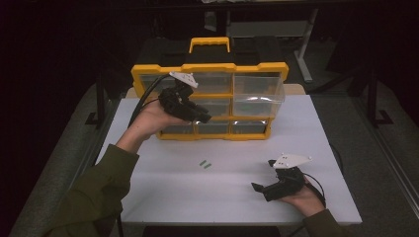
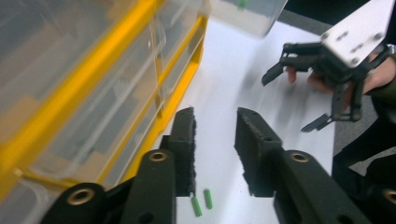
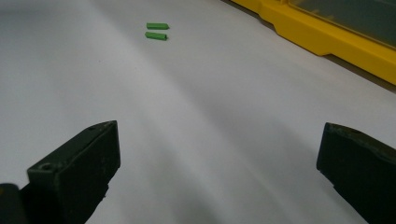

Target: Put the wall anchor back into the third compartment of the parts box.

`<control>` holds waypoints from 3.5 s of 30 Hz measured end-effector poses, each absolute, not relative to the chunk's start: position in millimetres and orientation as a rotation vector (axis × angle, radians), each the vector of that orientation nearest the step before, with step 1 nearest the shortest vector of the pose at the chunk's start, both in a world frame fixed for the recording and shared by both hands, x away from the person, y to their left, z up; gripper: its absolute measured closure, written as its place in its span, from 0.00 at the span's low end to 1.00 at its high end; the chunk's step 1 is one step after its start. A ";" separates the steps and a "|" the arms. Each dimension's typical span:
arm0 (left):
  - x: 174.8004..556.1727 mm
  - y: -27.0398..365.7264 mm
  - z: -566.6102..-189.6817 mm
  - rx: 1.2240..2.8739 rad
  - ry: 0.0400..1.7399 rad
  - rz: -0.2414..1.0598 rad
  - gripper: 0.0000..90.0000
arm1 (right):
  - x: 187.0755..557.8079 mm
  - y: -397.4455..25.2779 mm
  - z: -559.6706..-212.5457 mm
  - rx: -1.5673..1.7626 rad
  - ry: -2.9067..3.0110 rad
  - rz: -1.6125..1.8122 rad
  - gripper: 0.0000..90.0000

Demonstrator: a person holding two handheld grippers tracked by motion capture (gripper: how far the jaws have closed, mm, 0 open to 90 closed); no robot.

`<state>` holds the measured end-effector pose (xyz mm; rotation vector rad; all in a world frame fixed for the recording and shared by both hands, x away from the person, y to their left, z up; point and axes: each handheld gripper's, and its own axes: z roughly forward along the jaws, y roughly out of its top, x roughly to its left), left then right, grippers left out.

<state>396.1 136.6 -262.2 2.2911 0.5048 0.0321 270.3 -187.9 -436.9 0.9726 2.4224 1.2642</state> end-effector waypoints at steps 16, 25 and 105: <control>386.7 143.5 -325.2 2.315 0.551 0.044 0.39 | 270.2 -188.0 -437.2 0.980 2.427 1.262 0.00; 379.0 143.1 -355.9 2.345 0.561 0.045 0.17 | 269.4 -188.1 -437.8 0.972 2.435 1.259 0.00; 383.7 138.0 -417.8 2.469 0.576 -0.046 0.95 | 262.6 -192.1 -446.7 0.944 2.467 1.273 0.00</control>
